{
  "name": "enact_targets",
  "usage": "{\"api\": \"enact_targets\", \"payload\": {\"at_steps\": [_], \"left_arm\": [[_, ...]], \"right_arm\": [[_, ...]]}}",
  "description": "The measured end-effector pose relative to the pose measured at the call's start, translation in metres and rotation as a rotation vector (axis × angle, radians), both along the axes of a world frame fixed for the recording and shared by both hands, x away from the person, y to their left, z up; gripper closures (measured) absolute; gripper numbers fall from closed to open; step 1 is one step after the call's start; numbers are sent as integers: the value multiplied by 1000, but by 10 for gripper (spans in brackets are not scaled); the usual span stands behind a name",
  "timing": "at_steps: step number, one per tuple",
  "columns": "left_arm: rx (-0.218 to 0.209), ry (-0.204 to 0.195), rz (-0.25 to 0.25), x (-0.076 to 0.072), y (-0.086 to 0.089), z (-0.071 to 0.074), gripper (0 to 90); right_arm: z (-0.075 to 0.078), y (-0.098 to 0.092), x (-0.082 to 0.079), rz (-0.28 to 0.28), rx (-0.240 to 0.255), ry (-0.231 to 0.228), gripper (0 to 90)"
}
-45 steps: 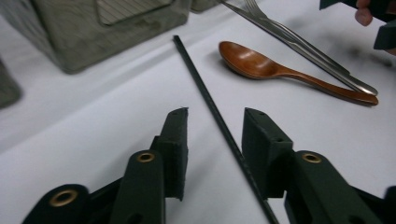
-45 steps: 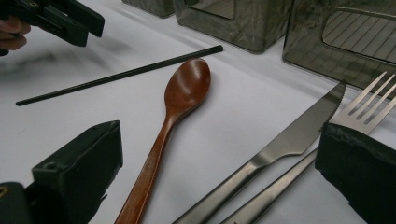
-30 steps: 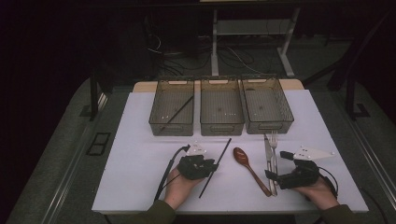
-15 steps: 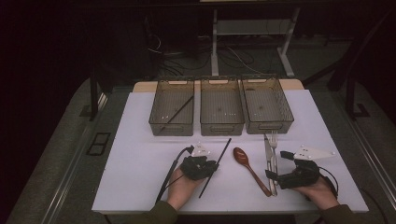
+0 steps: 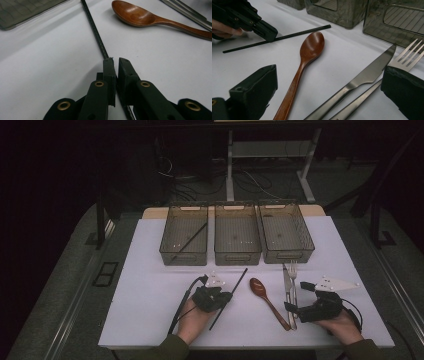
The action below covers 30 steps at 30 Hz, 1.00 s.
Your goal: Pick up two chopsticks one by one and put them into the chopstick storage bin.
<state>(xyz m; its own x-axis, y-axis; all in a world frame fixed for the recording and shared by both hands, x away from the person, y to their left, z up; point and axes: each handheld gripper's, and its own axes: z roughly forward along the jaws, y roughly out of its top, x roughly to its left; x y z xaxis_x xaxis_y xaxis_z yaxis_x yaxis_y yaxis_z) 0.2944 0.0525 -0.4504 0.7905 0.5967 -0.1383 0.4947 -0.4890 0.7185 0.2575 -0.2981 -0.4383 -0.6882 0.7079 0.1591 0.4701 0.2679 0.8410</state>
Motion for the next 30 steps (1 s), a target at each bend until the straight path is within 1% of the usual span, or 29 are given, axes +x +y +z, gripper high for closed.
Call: {"api": "enact_targets", "payload": {"at_steps": [4,6,8,9,13,15,18,19,21,25,26,30], "left_arm": [[-12,18,13,0,0,-2,823],[-11,12,18,0,0,-3,814],[-20,10,38,-2,-1,-3,813],[-13,7,42,-3,-2,-4,811],[18,-32,57,-9,-6,-4,816],[23,-33,63,-9,-6,-3,829],[4,-15,68,-8,-6,-3,842],[-1,-9,62,-8,-5,-3,849],[0,-14,59,-8,-6,-3,851],[-3,-11,57,-7,-5,-3,855],[-6,-17,59,-7,-5,-3,855],[-22,-18,59,-5,-2,-2,856]], "right_arm": [[0,0,0,-1,0,0,1],[0,0,0,-1,-1,-1,2],[0,0,0,-2,0,1,1],[0,0,0,-3,-2,0,1],[0,1,0,-2,-4,0,1],[0,2,0,-1,-5,1,2],[0,2,0,-3,-5,1,1],[0,2,0,-2,-5,0,2],[0,1,0,-3,-6,-1,1],[0,1,0,0,-5,-2,2],[0,1,0,-1,-4,-3,2],[0,1,-1,1,-3,-6,2]]}}
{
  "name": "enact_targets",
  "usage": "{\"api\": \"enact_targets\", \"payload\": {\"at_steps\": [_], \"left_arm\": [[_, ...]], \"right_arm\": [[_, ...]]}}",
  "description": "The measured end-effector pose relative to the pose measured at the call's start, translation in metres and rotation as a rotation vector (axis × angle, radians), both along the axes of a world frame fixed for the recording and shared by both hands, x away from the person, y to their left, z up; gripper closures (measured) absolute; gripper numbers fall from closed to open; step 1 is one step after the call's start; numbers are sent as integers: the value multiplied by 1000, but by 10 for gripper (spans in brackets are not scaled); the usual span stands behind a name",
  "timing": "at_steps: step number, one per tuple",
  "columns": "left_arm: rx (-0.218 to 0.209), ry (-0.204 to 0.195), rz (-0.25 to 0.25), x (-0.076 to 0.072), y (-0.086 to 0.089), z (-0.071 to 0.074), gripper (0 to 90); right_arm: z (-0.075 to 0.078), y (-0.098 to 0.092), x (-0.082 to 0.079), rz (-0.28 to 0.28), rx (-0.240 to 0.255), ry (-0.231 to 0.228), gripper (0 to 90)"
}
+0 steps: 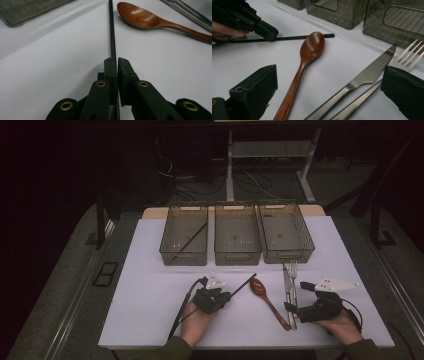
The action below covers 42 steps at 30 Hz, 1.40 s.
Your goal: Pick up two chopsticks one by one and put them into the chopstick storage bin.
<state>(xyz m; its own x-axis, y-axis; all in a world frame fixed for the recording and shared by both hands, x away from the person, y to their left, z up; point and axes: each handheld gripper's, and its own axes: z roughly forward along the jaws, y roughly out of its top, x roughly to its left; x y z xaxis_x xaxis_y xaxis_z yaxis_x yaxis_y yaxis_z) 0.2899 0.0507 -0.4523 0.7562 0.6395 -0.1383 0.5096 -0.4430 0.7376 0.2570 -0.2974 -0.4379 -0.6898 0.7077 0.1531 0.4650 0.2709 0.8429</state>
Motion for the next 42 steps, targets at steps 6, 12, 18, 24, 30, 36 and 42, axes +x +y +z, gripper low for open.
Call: {"api": "enact_targets", "payload": {"at_steps": [6,12,18,24,30,36,42], "left_arm": [[-34,7,3,3,6,5,855],[-70,24,-14,5,13,12,855],[-92,27,-43,7,21,20,855],[-103,16,-65,10,31,27,855],[-112,12,-79,13,38,35,855],[-123,-2,-84,18,47,44,855],[-134,-10,-86,24,55,54,855]], "right_arm": [[0,0,0,-1,1,1,2],[0,0,0,-3,1,2,1],[0,0,0,-3,1,1,1],[0,0,0,-3,1,0,1],[0,0,0,-5,2,2,1],[0,0,0,-6,1,3,1],[0,-1,0,-8,3,4,2]]}}
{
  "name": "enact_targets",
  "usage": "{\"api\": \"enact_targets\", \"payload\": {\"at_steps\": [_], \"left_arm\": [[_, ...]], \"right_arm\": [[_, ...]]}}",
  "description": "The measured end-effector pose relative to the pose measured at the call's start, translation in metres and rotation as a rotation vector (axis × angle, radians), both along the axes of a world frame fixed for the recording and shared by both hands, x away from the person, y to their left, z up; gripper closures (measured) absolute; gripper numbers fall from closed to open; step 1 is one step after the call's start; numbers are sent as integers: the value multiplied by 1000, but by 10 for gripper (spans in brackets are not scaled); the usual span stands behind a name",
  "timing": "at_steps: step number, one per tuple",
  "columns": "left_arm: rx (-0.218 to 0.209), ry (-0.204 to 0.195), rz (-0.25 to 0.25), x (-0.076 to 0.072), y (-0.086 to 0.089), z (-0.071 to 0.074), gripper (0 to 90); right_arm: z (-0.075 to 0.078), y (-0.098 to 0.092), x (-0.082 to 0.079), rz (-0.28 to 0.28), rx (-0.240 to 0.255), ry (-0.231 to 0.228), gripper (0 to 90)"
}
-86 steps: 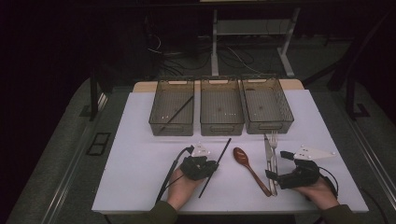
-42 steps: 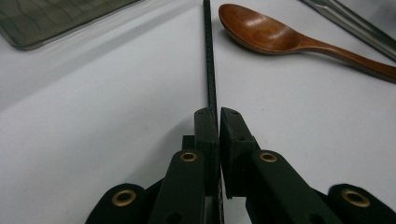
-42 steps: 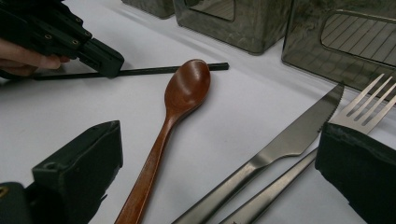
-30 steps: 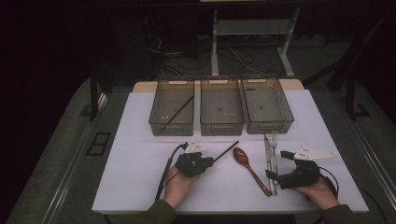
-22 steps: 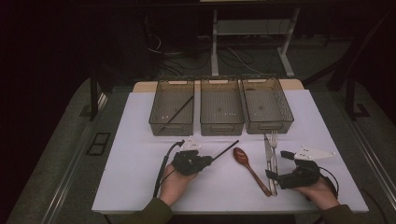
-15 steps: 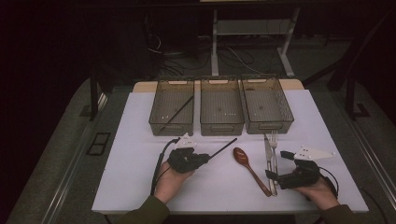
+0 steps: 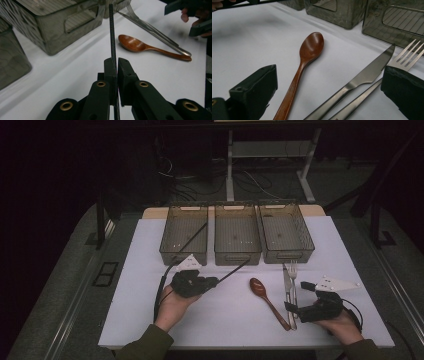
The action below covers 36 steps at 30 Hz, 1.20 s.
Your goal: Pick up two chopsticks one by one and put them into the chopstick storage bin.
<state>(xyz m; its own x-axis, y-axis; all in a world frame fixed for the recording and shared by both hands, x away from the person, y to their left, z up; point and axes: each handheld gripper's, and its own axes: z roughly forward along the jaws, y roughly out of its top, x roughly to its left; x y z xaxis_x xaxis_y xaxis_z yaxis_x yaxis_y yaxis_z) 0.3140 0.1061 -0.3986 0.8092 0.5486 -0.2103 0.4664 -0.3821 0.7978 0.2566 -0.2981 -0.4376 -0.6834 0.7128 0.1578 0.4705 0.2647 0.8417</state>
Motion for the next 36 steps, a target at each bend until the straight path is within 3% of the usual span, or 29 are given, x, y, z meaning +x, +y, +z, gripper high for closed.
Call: {"api": "enact_targets", "payload": {"at_steps": [7,18,36], "left_arm": [[-7,-13,1,11,10,12,855],[-1,-35,33,41,29,34,855],[59,-52,179,93,55,55,855]], "right_arm": [[0,-1,0,-2,2,0,1],[0,-1,0,-7,1,2,1],[0,-3,0,-14,7,1,1]]}}
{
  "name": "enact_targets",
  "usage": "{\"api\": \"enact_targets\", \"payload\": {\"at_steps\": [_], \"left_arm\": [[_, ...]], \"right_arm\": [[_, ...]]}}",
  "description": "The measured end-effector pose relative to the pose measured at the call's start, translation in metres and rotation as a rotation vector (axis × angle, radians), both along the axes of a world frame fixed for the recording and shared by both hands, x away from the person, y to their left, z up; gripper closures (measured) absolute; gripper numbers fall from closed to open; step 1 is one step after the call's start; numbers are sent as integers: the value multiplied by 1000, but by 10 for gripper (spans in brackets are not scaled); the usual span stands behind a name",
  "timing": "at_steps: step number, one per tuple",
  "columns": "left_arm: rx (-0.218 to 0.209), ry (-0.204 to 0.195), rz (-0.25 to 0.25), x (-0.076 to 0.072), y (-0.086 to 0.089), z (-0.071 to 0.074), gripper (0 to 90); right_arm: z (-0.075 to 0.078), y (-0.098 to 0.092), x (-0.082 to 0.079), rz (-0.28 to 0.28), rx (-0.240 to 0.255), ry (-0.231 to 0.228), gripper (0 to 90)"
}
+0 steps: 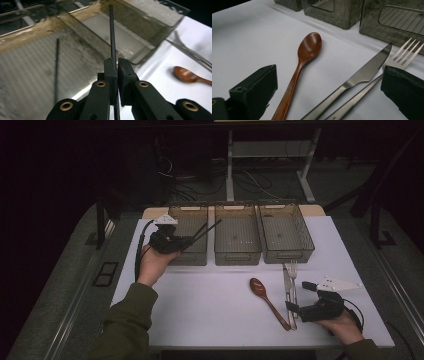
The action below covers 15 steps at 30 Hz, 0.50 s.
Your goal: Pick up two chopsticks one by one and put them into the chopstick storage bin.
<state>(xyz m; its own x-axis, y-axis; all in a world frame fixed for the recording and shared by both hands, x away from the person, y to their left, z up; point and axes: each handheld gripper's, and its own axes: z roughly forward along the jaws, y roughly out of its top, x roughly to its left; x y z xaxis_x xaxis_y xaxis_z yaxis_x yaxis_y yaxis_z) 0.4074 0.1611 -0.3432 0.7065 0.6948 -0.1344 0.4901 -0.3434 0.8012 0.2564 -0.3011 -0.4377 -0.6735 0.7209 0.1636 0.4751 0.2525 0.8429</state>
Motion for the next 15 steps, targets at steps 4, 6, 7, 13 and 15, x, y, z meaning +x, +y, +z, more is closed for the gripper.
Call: {"api": "enact_targets", "payload": {"at_steps": [4,6,7,13,15], "left_arm": [[4,3,46,11,7,0,855],[24,8,70,17,9,-1,855],[35,9,77,20,11,-1,855],[50,14,131,36,14,-3,855],[59,19,141,40,13,-5,855]], "right_arm": [[0,0,0,-1,0,0,2],[0,0,0,-1,1,0,1],[0,0,0,0,1,0,1],[0,0,0,-1,1,-1,1],[0,-1,0,-1,1,0,1]]}}
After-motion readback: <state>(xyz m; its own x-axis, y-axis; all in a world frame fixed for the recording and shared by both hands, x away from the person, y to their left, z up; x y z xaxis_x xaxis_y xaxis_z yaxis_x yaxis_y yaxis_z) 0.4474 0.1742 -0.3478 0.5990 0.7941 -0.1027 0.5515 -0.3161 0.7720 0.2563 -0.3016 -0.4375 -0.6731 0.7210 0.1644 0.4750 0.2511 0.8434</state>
